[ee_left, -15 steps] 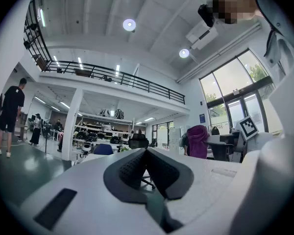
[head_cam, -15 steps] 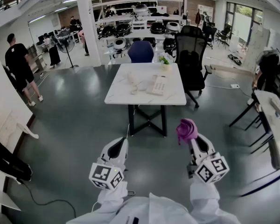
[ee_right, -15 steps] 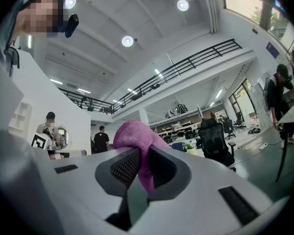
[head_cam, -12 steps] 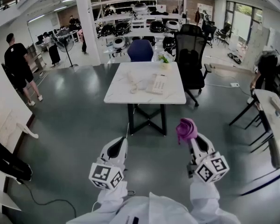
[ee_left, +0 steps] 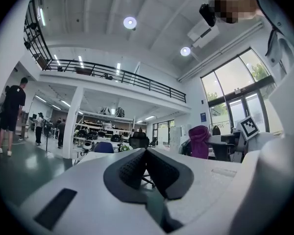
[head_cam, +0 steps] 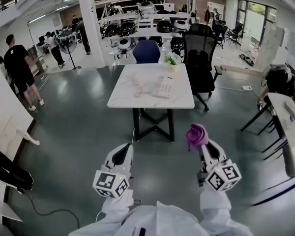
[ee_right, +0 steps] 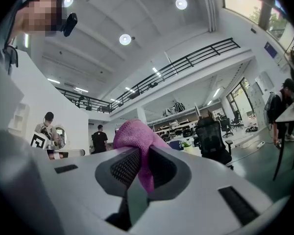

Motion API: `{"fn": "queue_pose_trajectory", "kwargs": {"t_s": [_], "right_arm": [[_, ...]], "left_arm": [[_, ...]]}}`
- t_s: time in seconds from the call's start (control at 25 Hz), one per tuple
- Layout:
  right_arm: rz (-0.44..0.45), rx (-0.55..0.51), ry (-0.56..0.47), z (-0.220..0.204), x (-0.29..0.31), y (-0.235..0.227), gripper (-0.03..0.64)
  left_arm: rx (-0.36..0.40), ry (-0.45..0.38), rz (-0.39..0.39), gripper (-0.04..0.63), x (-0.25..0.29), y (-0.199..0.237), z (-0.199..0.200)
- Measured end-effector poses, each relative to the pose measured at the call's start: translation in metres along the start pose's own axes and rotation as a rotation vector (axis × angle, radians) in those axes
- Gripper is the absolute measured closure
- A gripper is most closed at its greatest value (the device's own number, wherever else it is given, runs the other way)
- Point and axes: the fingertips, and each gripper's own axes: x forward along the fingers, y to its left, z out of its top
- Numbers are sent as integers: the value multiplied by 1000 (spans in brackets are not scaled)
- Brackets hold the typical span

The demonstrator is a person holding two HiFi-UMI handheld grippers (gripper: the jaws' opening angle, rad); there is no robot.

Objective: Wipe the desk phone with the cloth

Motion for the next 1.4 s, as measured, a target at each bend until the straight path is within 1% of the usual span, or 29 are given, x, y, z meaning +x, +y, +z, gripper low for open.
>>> {"fn": "queue_pose_trajectory", "kwargs": {"t_s": [0.16,0.36,0.52,0.64,0.88,1.04,1.4], "right_arm": [[4,3,4,-1,0,-9,584],[14,13,7,-4,5,-21,584],[33,12,17,-9,9,-31,584],[53,11,32,-16,21,-33,584],[54,37,52,-27,59,-48,584],[54,51,60,-32,98,-58,584],[22,78,63,-39,184,-84,584]], "left_arm": [[-5,-3,-5,597,6,-7,-1],[-22,-14,9,597,11,-13,-6],[-36,-1,19,597,19,-16,-17],[-27,10,17,597,28,-10,-22],[-14,44,21,597,57,12,-31],[-26,59,23,597,85,41,-36],[-40,84,-36,597,167,98,-39]]}}
